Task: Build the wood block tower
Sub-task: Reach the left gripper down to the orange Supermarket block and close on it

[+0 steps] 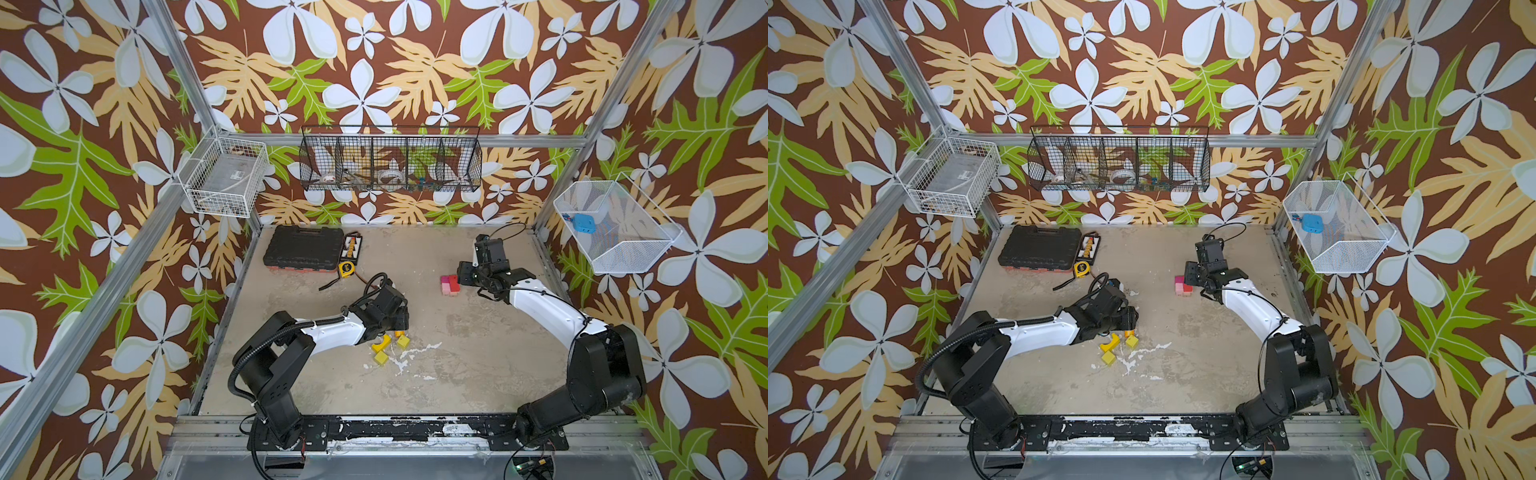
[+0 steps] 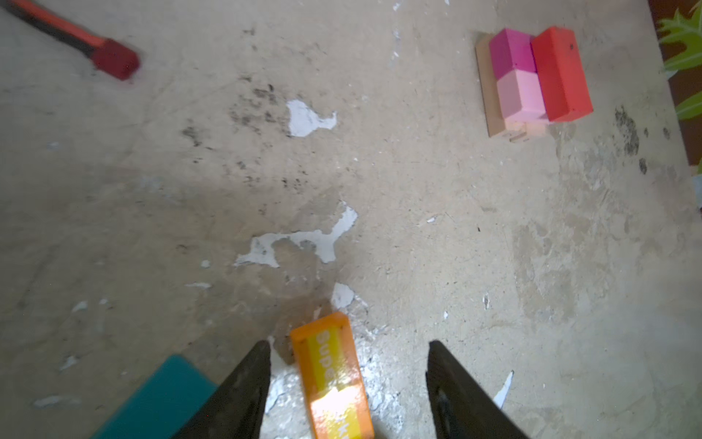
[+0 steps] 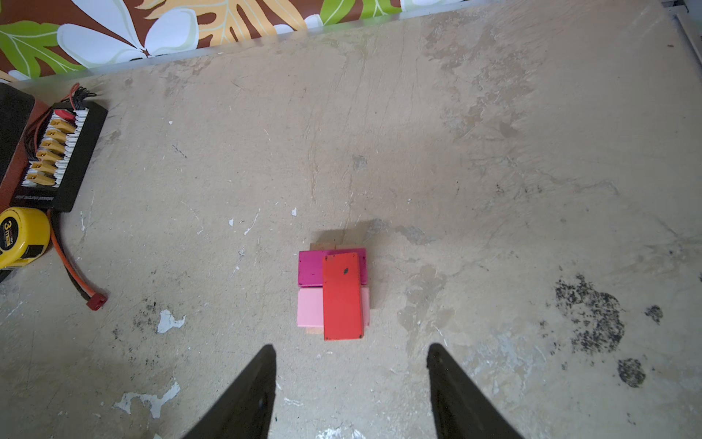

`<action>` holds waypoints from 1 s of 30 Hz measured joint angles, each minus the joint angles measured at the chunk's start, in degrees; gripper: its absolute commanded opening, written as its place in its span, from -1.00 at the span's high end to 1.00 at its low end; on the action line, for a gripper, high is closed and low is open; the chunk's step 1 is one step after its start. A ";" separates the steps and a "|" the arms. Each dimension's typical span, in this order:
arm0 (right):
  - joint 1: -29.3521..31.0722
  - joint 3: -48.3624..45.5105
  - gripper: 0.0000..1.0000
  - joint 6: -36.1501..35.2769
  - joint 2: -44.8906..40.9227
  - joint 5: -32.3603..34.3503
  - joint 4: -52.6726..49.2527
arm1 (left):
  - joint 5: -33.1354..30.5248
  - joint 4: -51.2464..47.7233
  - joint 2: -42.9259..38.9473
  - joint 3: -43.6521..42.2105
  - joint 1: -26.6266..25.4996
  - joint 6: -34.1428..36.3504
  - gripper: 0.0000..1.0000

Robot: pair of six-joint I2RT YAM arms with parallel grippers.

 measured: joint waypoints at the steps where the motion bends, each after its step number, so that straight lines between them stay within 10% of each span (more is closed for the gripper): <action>1: 0.00 0.13 -0.26 0.00 0.11 0.02 0.02 | -0.13 -0.70 1.33 1.03 -0.52 0.00 -0.18; 21: 0.00 0.15 -0.26 0.00 0.20 0.04 -0.13 | -5.53 -5.51 6.45 4.85 -1.18 -1.68 -0.13; 30: 0.00 0.15 -0.27 0.00 0.20 0.04 -0.17 | -6.73 -8.74 7.06 7.17 -1.31 -0.79 0.58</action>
